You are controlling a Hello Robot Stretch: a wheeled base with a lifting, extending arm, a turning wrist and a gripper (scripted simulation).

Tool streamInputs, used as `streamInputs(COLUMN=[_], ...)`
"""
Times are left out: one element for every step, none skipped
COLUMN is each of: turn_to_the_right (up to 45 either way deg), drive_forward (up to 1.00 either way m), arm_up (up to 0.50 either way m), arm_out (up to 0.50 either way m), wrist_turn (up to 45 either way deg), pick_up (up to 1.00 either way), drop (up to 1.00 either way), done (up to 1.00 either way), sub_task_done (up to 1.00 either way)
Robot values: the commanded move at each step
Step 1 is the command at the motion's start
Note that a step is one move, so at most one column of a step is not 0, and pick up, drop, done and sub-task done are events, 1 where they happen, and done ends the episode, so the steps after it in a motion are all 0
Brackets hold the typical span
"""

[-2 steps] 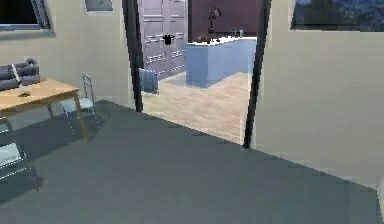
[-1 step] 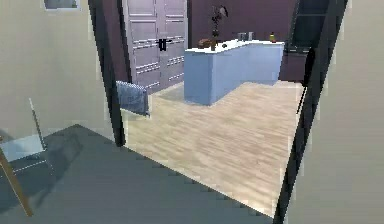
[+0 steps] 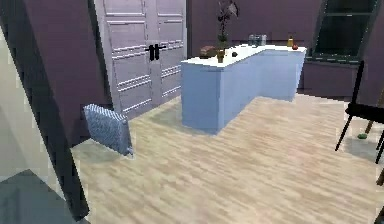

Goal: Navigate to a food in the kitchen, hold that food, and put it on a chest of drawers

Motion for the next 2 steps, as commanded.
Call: streamInputs(turn_to_the_right=[9.0, 0.0], drive_forward=[0.00, 0.15], arm_up=[0.00, 0.00], arm_out=[0.00, 0.00], wrist_turn=[0.0, 0.0], pick_up=[0.00, 0.00], drop=[0.00, 0.00], done=[0.00, 0.00], sub_task_done=[0.00, 0.00])
